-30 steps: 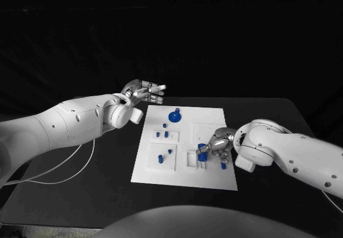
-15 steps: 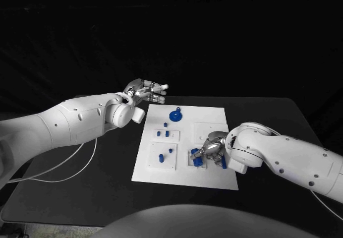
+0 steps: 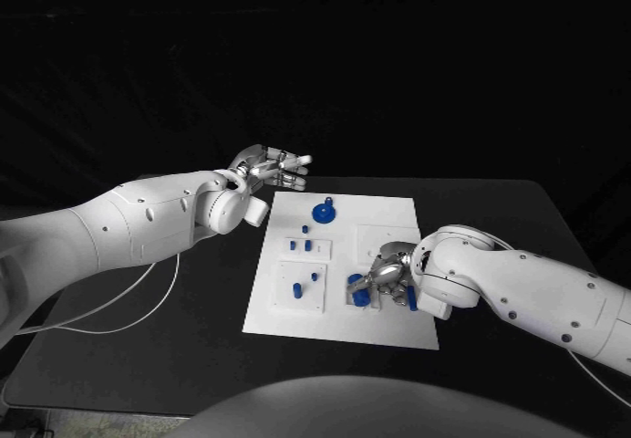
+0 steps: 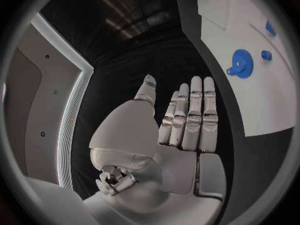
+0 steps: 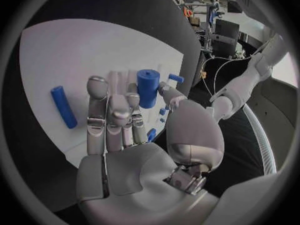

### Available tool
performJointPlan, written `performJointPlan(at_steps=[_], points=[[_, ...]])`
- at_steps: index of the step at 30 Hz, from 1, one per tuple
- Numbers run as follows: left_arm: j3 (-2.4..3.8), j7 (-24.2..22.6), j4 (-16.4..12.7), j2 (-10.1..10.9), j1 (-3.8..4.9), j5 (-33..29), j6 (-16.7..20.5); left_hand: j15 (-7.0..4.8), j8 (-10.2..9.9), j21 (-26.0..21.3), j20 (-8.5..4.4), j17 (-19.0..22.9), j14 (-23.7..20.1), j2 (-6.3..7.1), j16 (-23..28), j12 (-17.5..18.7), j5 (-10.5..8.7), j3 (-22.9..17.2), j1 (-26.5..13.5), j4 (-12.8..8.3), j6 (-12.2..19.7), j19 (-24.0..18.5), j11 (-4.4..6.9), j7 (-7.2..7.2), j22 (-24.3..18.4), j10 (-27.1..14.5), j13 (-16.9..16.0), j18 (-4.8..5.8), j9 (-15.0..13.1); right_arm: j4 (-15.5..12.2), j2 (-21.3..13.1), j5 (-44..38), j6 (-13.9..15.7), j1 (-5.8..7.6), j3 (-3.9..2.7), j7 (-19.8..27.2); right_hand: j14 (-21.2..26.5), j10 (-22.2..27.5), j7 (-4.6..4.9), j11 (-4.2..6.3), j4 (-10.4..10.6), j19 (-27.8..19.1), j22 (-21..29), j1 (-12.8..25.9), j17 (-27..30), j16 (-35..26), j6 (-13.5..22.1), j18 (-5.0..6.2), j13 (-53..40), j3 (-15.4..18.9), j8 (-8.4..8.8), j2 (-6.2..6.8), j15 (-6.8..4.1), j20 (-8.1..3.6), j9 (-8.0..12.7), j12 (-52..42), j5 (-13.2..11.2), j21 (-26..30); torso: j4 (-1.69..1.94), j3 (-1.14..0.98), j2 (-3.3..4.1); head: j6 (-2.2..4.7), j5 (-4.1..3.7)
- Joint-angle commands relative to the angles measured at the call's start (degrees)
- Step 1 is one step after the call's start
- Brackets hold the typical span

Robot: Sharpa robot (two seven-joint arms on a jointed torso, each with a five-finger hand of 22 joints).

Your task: Assemble the parts on the task board

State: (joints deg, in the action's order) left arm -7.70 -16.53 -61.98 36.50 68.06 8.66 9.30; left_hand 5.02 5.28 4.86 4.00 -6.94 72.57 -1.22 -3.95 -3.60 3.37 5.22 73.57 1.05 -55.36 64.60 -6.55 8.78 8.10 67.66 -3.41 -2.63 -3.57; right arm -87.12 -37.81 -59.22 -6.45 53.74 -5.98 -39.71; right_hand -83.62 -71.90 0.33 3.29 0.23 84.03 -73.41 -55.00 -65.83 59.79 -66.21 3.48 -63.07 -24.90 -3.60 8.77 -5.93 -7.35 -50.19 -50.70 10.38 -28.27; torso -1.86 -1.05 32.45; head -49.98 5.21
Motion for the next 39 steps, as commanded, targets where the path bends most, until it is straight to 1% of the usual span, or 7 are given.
performJointPlan(at_steps=[1,3,7,9,11,21,39], points=[[0.05,-0.3,-0.1,-0.1,-0.03,0.2,-0.9,0.04,0.2,0.0,0.09,-0.1,-0.4,0.02,0.2,-0.2,-0.09,0.0,-0.7,0.5,0.3,-0.3,-0.07,-0.07,0.0,-0.5,-0.1,0.09,-0.1,0.3,0.1,-1.1,-1.7,-0.32,0.31,-3.9,0.0,0.0,0.23,-0.12,1.4,2.5,0.1,-0.8,0.1,-0.2,-0.3,-0.03,0.1,0.4,-0.1,-0.03,-0.26,-0.12,0.0,0.2,-4.2,0.3,0.0,-0.03,0.01,0.03,0.06],[0.05,-0.2,-0.1,-0.1,-0.03,0.2,-0.9,0.04,0.2,0.0,0.09,-0.1,-0.4,0.02,0.2,-0.2,-0.09,0.0,-0.7,0.5,0.3,-0.3,-0.07,-0.07,0.0,-0.5,-0.1,0.09,-0.1,0.4,0.1,-1.1,-1.7,-0.32,0.31,-3.9,0.0,0.0,0.36,-0.27,3.2,2.5,0.1,-0.3,0.1,-0.3,-0.5,0.01,0.3,0.9,-0.14,0.83,-0.21,-0.08,-0.2,0.4,-7.4,0.3,0.0,-0.02,0.01,0.01,0.08],[0.05,-0.2,-0.1,-0.1,-0.03,0.2,-0.9,0.04,0.2,0.0,0.09,-0.1,-0.4,0.02,0.2,-0.2,-0.09,0.0,-0.7,0.5,0.3,-0.3,-0.07,-0.07,0.0,-0.5,-0.1,0.09,-0.1,0.6,0.2,-1.1,-1.8,-0.32,0.32,-3.9,0.1,0.1,0.52,-0.34,7.3,2.5,0.0,1.0,0.1,-0.5,-0.5,-0.07,0.5,5.4,-0.12,2.01,-0.22,-0.17,-0.3,0.7,-7.6,0.3,-0.03,-0.01,0.01,-0.01,0.1],[0.05,-0.2,-0.1,-0.1,-0.03,0.2,-0.9,0.05,0.2,0.1,0.1,-0.1,-0.5,0.09,0.2,-0.2,-0.11,0.0,-0.8,0.5,0.4,-0.3,-0.08,-0.06,-0.1,-0.5,-0.1,0.08,-0.1,0.5,0.2,-1.1,-1.8,-0.32,0.33,-3.9,0.0,0.1,0.57,-0.35,13.2,2.5,0.0,-2.5,0.0,-0.7,-0.2,-0.11,0.5,14.4,-0.11,1.1,-0.23,-0.19,0.0,1.0,-7.6,0.5,-0.03,-0.01,0.0,0.0,0.11],[0.05,-0.2,-0.1,-0.1,-0.03,0.2,-0.9,0.05,0.2,0.1,0.1,-0.1,-0.5,0.12,0.2,-0.2,-0.13,0.0,-0.8,0.6,0.4,-0.3,-0.08,-0.05,-0.2,-0.6,-0.1,0.08,-0.1,0.5,0.2,-1.1,-1.7,-0.33,0.33,-3.9,0.0,0.2,0.63,-0.37,15.0,2.5,0.1,-3.6,-0.1,-0.8,-0.1,-0.09,0.5,19.3,-0.1,0.15,-0.19,-0.17,0.2,1.1,-7.6,0.6,-0.02,-0.02,0.01,0.0,0.11],[0.05,-0.1,-0.2,0.0,-0.03,0.2,-1.0,0.11,0.2,0.0,0.15,0.0,-0.6,0.38,0.2,-0.2,-0.2,0.1,-1.2,0.9,0.5,-0.4,-0.14,-0.01,-0.3,-0.7,-0.1,0.09,-0.1,-0.6,-0.3,-1.4,0.1,-0.38,0.33,-3.5,-0.1,0.0,0.55,-0.33,15.8,2.5,-0.2,-3.7,-0.6,-0.8,-0.3,-0.06,0.4,24.4,-0.12,-0.96,-0.22,-0.18,0.2,1.1,-7.6,0.2,-0.04,-0.04,0.02,0.12,0.2],[0.04,0.0,0.2,0.4,-0.03,0.2,-1.2,0.13,0.2,0.1,0.18,0.0,-0.6,0.82,0.2,-0.2,-0.29,-0.2,-1.8,1.7,0.5,-0.4,-0.17,0.01,-0.5,-0.8,-0.1,0.07,-0.1,-5.6,-4.5,-2.6,1.4,-0.51,0.03,-2.9,-0.2,-0.5,0.28,-0.15,15.7,2.6,-0.3,-4.0,-0.7,-0.9,-1.1,-0.12,0.3,25.7,-0.13,-1.18,-0.35,-0.28,-0.7,0.8,-7.6,-0.4,-0.07,-0.01,-0.04,0.37,0.33]])
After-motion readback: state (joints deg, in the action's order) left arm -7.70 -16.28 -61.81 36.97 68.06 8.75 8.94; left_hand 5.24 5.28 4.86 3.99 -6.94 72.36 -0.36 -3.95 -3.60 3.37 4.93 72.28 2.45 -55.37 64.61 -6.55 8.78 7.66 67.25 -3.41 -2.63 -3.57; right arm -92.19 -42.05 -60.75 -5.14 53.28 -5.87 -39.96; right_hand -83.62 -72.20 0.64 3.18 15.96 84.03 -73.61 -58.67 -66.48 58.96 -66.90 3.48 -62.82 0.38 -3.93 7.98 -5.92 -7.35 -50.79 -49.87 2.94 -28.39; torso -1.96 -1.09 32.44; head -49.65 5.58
